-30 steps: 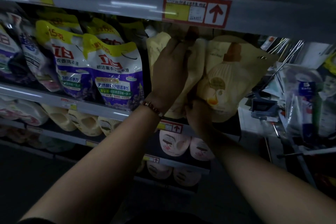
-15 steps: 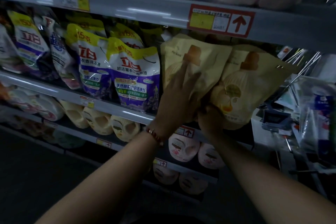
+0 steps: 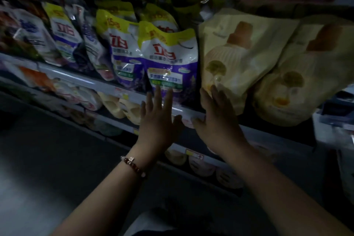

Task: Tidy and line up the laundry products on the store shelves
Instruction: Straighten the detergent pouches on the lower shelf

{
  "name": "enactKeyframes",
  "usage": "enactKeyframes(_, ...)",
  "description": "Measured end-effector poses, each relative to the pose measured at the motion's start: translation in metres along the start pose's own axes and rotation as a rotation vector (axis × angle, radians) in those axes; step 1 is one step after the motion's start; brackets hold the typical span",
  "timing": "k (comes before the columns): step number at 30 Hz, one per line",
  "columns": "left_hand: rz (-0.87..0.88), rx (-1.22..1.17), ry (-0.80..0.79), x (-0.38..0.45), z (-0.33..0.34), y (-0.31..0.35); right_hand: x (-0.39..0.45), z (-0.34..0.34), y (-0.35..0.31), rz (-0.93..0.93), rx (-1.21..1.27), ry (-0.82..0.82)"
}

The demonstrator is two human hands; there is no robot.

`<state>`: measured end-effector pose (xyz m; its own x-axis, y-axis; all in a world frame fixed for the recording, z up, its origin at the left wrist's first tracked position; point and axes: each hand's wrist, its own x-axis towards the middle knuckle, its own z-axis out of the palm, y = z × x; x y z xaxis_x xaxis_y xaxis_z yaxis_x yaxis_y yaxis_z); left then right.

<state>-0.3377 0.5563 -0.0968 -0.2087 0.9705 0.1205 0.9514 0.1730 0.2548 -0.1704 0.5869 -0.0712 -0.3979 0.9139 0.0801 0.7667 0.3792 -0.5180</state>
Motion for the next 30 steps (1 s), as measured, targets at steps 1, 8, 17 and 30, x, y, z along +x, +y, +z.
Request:
enactKeyframes(1,-0.029,0.014,0.004,-0.004,-0.008,-0.013,0.003,-0.002,-0.007,-0.030,-0.036,-0.023)
enactKeyframes(8,-0.147,0.036,0.062,-0.024,-0.050,-0.097,0.029,0.023,-0.063,-0.193,-0.196,-0.165)
enactKeyframes(17,-0.170,-0.035,0.138,-0.007,-0.084,-0.210,0.070,0.089,-0.176,-0.156,0.046,-0.235)
enactKeyframes(30,-0.053,-0.169,0.099,0.041,-0.108,-0.331,0.160,0.159,-0.273,0.286,0.716,-0.094)
